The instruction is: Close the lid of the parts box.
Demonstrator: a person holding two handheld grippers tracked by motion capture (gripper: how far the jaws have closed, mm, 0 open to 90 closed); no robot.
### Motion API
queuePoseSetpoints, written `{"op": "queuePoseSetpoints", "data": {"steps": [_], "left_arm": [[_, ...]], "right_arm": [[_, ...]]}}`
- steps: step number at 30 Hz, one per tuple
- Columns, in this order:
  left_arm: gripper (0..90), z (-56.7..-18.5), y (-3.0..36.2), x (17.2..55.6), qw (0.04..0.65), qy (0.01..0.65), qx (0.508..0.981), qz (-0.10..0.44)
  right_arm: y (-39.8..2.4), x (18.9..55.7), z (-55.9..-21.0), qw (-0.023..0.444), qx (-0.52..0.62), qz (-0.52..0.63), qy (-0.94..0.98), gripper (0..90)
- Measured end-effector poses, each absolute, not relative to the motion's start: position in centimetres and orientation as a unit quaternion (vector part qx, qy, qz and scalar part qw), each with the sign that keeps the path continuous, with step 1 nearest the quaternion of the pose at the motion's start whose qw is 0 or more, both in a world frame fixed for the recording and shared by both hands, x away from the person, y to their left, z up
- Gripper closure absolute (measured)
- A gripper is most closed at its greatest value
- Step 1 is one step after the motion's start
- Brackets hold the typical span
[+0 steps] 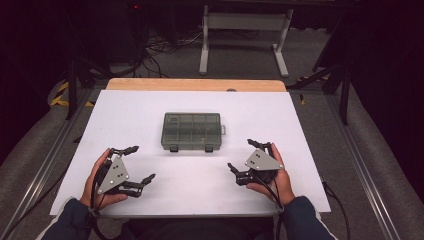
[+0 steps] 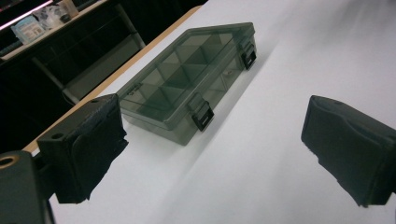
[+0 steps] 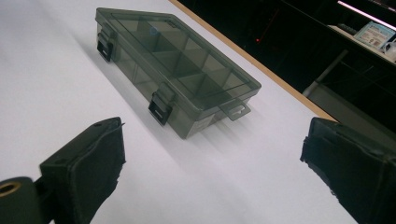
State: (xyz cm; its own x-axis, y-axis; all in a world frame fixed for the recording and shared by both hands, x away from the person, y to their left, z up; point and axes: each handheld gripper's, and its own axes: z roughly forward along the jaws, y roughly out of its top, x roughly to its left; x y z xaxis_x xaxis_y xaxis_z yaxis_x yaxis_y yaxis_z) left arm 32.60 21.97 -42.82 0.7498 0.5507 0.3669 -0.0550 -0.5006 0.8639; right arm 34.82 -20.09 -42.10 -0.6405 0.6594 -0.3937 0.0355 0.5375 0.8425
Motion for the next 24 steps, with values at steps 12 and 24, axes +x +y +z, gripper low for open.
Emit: {"op": "queuePoseSetpoints", "data": {"steps": [12, 24], "left_arm": [[6.7, -43.6, 23.0, 32.3, 0.469, 0.169, 0.804, 0.325], [6.8, -44.5, 24.5, 32.2, 0.468, 0.197, 0.802, 0.315]], "right_arm": [[-21.3, 34.4, -42.7, 0.369, 0.227, 0.425, 0.795, 5.9], [-23.1, 33.5, -43.8, 0.375, 0.246, 0.422, 0.788, 6.0]]}}
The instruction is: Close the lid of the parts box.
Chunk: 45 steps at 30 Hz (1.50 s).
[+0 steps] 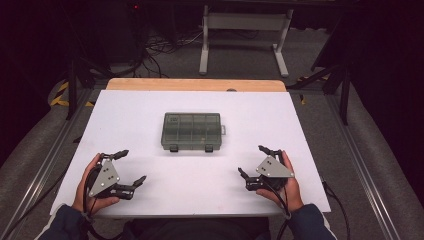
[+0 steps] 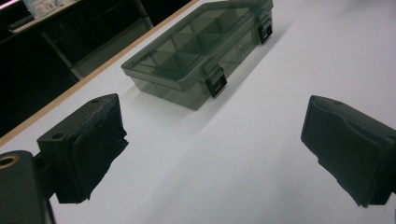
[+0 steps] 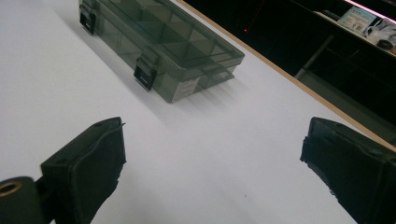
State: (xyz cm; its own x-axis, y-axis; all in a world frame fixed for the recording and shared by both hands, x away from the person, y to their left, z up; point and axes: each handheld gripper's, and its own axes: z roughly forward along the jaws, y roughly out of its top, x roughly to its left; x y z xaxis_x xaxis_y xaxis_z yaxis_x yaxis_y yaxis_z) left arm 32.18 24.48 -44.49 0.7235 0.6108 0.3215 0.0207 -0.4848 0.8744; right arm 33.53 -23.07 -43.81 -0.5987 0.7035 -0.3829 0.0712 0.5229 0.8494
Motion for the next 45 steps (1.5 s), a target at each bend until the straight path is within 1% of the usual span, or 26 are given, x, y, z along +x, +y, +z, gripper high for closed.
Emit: {"op": "queuePoseSetpoints", "data": {"steps": [13, 24, 45], "left_arm": [[7.0, -45.8, 26.4, 31.8, 0.466, 0.238, 0.799, 0.297], [6.8, -46.3, 26.8, 31.7, 0.456, 0.259, 0.799, 0.296], [6.8, -46.2, 26.3, 31.8, 0.462, 0.242, 0.802, 0.291]], "right_arm": [[-25.6, 32.5, -44.8, 0.365, 0.282, 0.435, 0.773, 5.6], [-26.0, 32.2, -45.4, 0.363, 0.276, 0.430, 0.779, 5.3], [-25.6, 32.2, -45.1, 0.364, 0.276, 0.436, 0.776, 5.3]]}}
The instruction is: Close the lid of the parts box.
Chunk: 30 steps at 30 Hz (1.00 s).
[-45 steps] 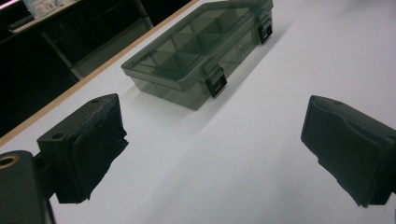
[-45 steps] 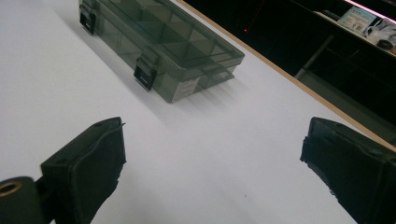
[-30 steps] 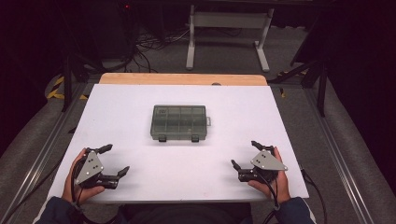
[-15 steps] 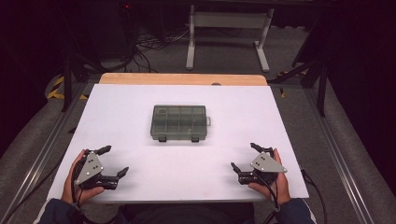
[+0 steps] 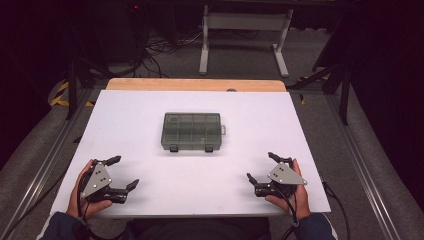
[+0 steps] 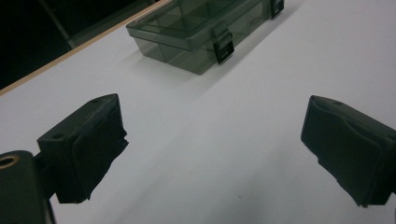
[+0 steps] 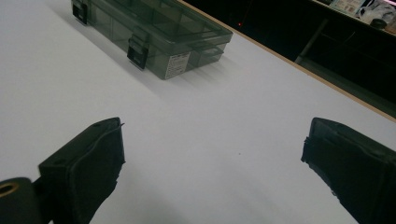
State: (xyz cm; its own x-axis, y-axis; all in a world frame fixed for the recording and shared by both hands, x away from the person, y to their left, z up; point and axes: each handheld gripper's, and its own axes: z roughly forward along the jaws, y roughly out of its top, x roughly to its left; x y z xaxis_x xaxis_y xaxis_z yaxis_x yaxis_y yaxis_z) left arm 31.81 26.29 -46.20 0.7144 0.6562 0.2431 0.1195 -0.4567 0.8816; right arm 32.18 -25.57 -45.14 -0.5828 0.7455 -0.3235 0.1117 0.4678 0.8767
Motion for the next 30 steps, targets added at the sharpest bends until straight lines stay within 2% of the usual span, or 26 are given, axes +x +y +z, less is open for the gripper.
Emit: {"op": "queuePoseSetpoints", "data": {"steps": [30], "left_arm": [[6.8, -46.33, 25.99, 32.32, 0.460, 0.244, 0.805, 0.285]], "right_arm": [[-25.89, 32.35, -45.19, 0.360, 0.280, 0.442, 0.773, 5.3]]}}
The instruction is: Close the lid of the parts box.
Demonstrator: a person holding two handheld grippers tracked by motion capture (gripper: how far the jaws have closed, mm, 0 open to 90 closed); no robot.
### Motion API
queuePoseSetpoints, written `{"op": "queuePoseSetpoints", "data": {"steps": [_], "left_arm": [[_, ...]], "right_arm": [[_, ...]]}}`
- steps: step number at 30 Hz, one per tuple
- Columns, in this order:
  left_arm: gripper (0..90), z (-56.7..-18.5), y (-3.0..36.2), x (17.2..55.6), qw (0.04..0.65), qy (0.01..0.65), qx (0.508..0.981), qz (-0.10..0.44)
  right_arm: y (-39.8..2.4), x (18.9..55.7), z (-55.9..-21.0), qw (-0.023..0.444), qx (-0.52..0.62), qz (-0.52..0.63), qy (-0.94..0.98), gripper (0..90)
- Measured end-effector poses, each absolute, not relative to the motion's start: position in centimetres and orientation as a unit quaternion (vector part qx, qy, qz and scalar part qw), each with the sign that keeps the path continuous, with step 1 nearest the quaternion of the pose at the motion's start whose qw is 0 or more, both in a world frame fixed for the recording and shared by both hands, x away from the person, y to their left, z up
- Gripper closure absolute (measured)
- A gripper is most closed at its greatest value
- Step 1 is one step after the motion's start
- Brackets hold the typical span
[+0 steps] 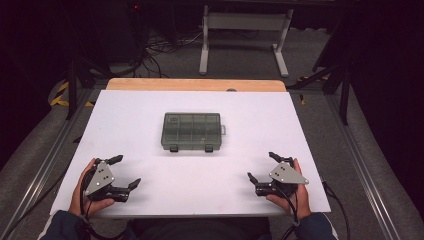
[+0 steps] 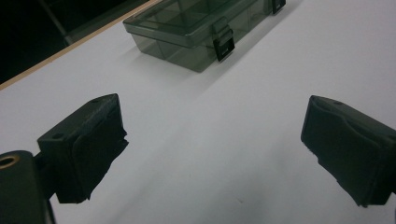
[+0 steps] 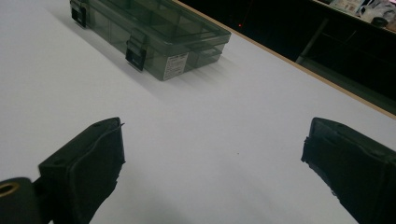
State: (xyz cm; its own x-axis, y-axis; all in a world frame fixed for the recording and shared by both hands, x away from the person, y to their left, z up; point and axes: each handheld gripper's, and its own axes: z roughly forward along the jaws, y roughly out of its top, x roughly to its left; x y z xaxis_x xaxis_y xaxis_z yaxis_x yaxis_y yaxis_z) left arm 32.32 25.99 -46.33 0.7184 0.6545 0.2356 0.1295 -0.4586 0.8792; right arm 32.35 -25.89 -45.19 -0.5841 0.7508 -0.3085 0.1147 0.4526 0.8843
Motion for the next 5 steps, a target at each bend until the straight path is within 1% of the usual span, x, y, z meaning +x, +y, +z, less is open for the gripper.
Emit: {"op": "queuePoseSetpoints", "data": {"steps": [5], "left_arm": [[6.8, -46.38, 26.02, 32.34, 0.457, 0.248, 0.806, 0.283]], "right_arm": [[-25.94, 32.35, -45.11, 0.359, 0.281, 0.444, 0.771, 5.4]]}}
